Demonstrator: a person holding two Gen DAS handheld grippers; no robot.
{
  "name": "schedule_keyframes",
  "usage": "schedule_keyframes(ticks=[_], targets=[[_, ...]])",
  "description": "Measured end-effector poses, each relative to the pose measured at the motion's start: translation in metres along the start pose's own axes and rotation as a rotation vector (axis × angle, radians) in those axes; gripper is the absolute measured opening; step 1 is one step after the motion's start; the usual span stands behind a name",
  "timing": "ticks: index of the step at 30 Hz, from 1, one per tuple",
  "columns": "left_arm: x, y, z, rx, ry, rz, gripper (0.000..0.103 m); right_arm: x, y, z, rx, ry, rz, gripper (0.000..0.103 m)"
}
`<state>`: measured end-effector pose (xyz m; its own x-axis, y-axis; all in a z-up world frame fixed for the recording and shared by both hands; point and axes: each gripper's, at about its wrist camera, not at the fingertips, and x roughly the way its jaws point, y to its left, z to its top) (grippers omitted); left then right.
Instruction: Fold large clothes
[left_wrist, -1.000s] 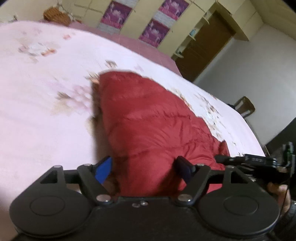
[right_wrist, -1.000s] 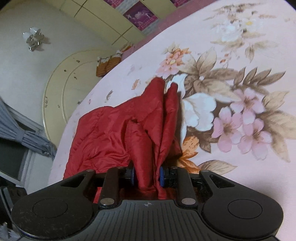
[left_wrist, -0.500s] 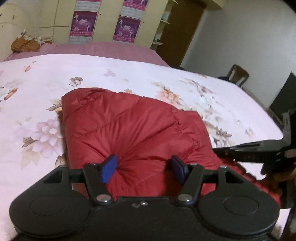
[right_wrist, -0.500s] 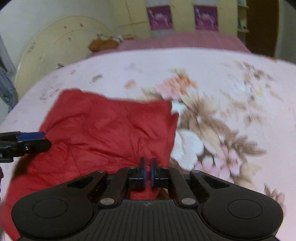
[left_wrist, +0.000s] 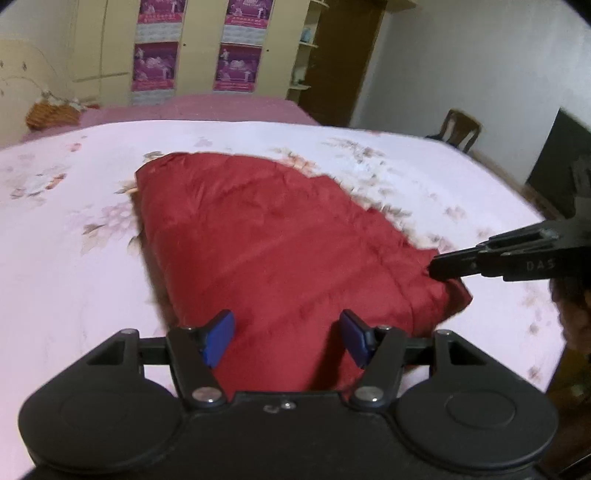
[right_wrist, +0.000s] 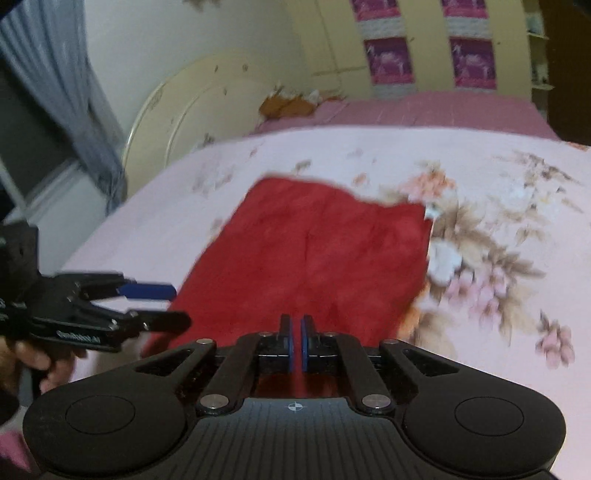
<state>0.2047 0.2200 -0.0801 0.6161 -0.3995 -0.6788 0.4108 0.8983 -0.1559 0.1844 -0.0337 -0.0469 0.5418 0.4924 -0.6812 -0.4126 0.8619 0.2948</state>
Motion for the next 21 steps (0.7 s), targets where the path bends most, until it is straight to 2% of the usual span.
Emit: schedule_keyframes(ticks=[2,10,15,21], targets=[[0.003,-0.007,-0.010,0.002,0.008,0.047,0.061,0.006,-0.001,-0.012,0.004,0.028,-0.011,0.004],[0.010,-0.013,-0.022,-0.007,-0.005,0.123,0.063,0.025,-0.014,-0.044,0.020,0.028,-0.055,0.004],[0.016,-0.018,-0.025,-0.019,-0.015,0.183,0.063,0.039,-0.011,-0.053,-0.006,0.045,-0.097,0.004],[0.003,-0.026,-0.023,-0.056,-0.031,0.222,0.061,0.026,-0.008,-0.050,-0.039,0.028,-0.106,0.004]])
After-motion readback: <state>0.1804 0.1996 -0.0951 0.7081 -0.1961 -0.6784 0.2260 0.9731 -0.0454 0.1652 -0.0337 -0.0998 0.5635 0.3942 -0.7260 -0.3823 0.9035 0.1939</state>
